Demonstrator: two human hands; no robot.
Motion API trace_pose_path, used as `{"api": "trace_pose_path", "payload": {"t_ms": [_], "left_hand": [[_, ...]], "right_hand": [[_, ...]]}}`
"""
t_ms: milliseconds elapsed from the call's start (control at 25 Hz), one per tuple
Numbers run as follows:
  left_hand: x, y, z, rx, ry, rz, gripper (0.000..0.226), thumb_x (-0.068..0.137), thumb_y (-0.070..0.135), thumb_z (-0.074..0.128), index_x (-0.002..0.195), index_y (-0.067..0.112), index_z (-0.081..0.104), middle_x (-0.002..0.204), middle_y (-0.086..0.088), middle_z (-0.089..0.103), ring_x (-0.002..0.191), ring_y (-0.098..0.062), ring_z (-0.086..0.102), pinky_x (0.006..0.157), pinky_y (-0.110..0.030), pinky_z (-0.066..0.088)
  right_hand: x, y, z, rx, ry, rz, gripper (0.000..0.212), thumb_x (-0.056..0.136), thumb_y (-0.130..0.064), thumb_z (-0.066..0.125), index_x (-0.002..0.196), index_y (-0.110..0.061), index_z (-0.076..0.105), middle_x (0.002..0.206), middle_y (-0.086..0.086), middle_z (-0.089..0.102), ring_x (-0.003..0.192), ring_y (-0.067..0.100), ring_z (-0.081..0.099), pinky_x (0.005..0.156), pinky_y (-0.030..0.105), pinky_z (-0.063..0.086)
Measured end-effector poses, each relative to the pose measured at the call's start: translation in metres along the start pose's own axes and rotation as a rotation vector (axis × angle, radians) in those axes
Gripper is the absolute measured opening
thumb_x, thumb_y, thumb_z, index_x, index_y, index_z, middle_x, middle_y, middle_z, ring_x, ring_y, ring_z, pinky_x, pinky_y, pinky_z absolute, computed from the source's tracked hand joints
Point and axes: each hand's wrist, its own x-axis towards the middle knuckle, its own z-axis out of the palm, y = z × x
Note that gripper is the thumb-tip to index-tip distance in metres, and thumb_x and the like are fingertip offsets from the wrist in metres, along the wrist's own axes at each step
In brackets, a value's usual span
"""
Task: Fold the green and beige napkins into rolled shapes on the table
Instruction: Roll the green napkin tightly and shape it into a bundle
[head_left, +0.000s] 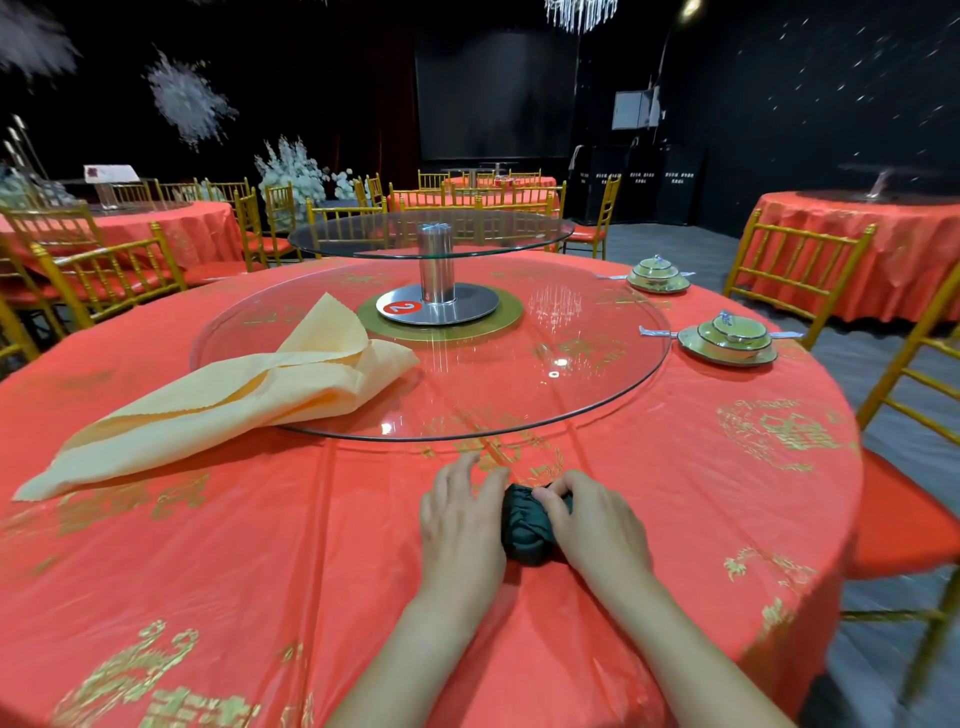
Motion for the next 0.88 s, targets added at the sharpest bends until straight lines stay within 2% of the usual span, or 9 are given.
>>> {"api": "trace_pose_path", "payload": {"t_ms": [80,200,240,320,440,520,600,760,880], "left_hand": [[0.002,-0.001,-0.003,-0.088,-0.157,0.182,0.05,0.082,0.01,0.046,0.13,0.021,0.05,0.136,0.001,0.045,0.125,-0.02,0.039,0.099,-0.032,0.036],[0.009,0.001,-0.011,-0.306,-0.271,0.199,0.051,0.081,0.013,0.035,0.129,0.013,0.054,0.13,0.002,0.053,0.12,-0.012,0.045,0.099,-0.009,0.028],[0.012,0.005,-0.013,-0.391,-0.27,0.126,0.051,0.08,0.021,0.032,0.123,0.011,0.058,0.122,0.0,0.056,0.116,-0.011,0.046,0.094,-0.005,0.027],[0.012,0.01,-0.014,-0.443,-0.258,0.038,0.061,0.079,0.049,0.029,0.12,0.013,0.056,0.114,0.002,0.055,0.112,-0.012,0.046,0.09,-0.011,0.028],[0.008,0.009,-0.003,-0.349,-0.41,0.005,0.097,0.069,0.075,0.037,0.143,0.013,0.028,0.137,-0.001,0.037,0.132,-0.017,0.028,0.107,-0.024,0.021],[0.008,0.006,0.001,-0.301,-0.495,0.014,0.106,0.072,0.068,0.059,0.149,0.012,0.012,0.152,-0.002,0.022,0.14,-0.017,0.016,0.113,-0.028,0.014],[0.008,0.005,0.003,-0.323,-0.497,0.035,0.107,0.073,0.056,0.068,0.149,0.012,0.007,0.155,-0.001,0.018,0.142,-0.015,0.016,0.114,-0.027,0.014],[0.004,0.004,0.008,-0.36,-0.464,0.041,0.105,0.078,0.049,0.068,0.15,0.015,0.0,0.153,0.001,0.024,0.139,-0.013,0.023,0.111,-0.023,0.018],[0.003,0.003,0.01,-0.322,-0.457,0.058,0.097,0.083,0.045,0.064,0.149,0.02,-0.002,0.151,0.001,0.026,0.137,-0.015,0.024,0.111,-0.025,0.019]], "right_hand": [[0.0,-0.001,-0.009,-0.058,-0.011,-0.041,0.025,0.09,-0.048,0.05,0.103,-0.026,0.05,0.096,0.004,0.067,0.097,0.029,0.061,0.069,0.035,0.042],[0.008,0.002,-0.019,-0.094,-0.047,-0.148,0.034,0.087,-0.048,0.055,0.116,-0.032,0.046,0.101,-0.003,0.061,0.099,0.023,0.058,0.071,0.033,0.041],[0.012,0.002,-0.019,-0.092,-0.083,-0.19,0.027,0.088,-0.045,0.055,0.112,-0.034,0.053,0.102,-0.005,0.059,0.101,0.02,0.057,0.074,0.032,0.042],[0.017,0.0,-0.014,-0.026,-0.147,-0.229,0.012,0.088,-0.038,0.055,0.09,-0.031,0.065,0.095,-0.005,0.061,0.095,0.018,0.057,0.076,0.032,0.044],[0.026,0.005,-0.005,0.196,-0.209,-0.201,0.03,0.087,-0.028,0.06,0.058,-0.027,0.052,0.062,-0.007,0.055,0.07,0.016,0.052,0.067,0.03,0.041],[0.031,0.007,-0.002,0.276,-0.261,-0.165,0.034,0.089,-0.023,0.06,0.057,-0.027,0.049,0.058,-0.011,0.051,0.065,0.011,0.048,0.066,0.029,0.038],[0.034,0.005,0.001,0.271,-0.286,-0.155,0.035,0.09,-0.023,0.059,0.057,-0.025,0.049,0.057,-0.011,0.049,0.061,0.009,0.046,0.064,0.029,0.038],[0.043,0.0,-0.006,0.129,-0.193,-0.178,0.036,0.091,-0.027,0.056,0.057,-0.021,0.045,0.058,-0.008,0.046,0.064,0.016,0.044,0.057,0.029,0.028],[0.045,0.005,0.0,0.071,-0.163,-0.163,0.036,0.091,-0.025,0.055,0.058,-0.021,0.043,0.063,-0.004,0.053,0.074,0.023,0.05,0.062,0.031,0.029]]}}
